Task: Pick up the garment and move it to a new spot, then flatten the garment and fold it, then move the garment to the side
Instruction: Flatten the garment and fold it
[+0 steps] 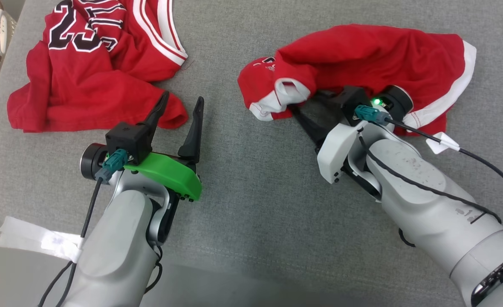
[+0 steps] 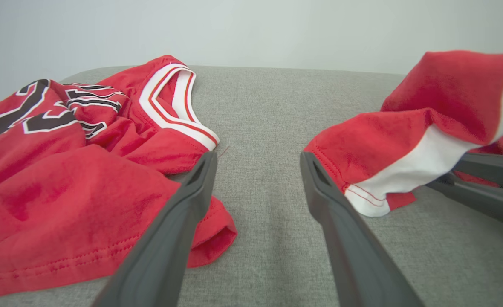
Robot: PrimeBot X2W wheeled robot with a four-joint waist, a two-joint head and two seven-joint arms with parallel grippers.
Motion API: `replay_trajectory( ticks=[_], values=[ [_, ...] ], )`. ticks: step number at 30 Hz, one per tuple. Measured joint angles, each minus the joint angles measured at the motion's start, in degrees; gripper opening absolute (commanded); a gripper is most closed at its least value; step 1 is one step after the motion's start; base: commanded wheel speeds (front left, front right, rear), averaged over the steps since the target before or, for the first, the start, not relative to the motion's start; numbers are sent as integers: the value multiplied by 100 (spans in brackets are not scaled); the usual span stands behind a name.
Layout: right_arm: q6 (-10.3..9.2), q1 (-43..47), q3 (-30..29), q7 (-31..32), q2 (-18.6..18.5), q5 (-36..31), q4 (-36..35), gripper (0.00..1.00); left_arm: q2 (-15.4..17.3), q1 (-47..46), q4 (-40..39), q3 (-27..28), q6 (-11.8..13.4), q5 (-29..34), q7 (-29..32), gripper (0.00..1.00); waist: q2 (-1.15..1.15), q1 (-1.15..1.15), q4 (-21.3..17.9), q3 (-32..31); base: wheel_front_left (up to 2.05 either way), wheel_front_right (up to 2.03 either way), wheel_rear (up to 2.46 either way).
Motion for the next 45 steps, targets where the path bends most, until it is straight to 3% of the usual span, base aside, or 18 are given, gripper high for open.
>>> replay_trajectory(
  ticks=[6,10,22,36,45],
  values=[
    [0,-9,-23,-18,119,7,198,0,0,59,86,4,-8,-1,-2,100,0,0,-68,-128,0,0,0],
    [0,-8,-76,-25,135,99,204,0,10,159,160,-68,-151,1,-18,100,0,0,-171,-243,0,0,0],
    [0,18,193,-44,271,477,-24,0,66,248,671,-589,-352,137,115,100,0,0,-721,-650,0,0,0],
    [0,46,508,-49,311,810,-227,0,12,-159,1440,-588,-399,34,420,100,0,0,-1454,-869,0,0,0],
    [0,25,619,-51,322,902,-286,0,-13,-486,2034,-500,-292,-2,558,100,0,0,-1724,-807,0,0,0]
  ],
)
